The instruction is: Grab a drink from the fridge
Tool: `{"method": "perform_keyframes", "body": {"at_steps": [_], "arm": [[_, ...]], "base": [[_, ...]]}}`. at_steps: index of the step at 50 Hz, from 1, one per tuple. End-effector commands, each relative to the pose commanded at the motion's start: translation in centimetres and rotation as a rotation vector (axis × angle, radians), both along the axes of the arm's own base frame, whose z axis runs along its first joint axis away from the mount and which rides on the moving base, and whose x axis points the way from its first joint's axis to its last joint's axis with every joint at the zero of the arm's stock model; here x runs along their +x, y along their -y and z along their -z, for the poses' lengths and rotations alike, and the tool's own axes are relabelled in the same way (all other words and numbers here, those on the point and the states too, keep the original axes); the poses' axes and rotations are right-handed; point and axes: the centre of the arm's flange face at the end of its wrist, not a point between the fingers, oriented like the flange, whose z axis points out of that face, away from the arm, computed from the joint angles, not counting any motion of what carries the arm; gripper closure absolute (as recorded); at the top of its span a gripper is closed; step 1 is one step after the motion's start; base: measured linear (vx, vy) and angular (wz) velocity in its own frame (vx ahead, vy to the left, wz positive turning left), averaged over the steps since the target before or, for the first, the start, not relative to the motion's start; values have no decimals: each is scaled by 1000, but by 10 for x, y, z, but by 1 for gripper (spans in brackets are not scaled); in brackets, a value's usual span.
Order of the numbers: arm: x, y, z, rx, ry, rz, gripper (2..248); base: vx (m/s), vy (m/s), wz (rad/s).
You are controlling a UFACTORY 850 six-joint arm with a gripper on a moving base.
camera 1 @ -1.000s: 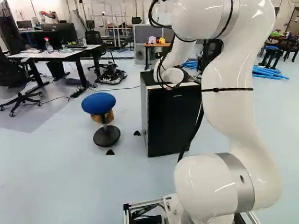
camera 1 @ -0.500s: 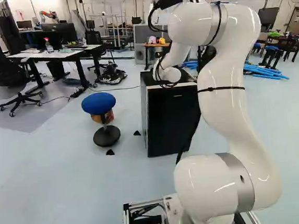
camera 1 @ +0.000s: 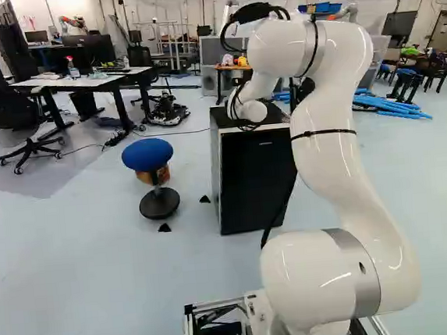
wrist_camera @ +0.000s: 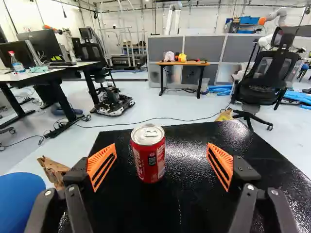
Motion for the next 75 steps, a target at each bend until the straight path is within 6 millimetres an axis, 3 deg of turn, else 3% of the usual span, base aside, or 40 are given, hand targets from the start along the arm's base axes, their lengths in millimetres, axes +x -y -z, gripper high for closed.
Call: {"method": "perform_keyframes", "body": {"at_steps": [24,75], "arm": [[22,2,8,22,-6,24,3],[32,-6,13,47,-20,36,3]], "base": [[0,0,0],[0,0,0]]}}
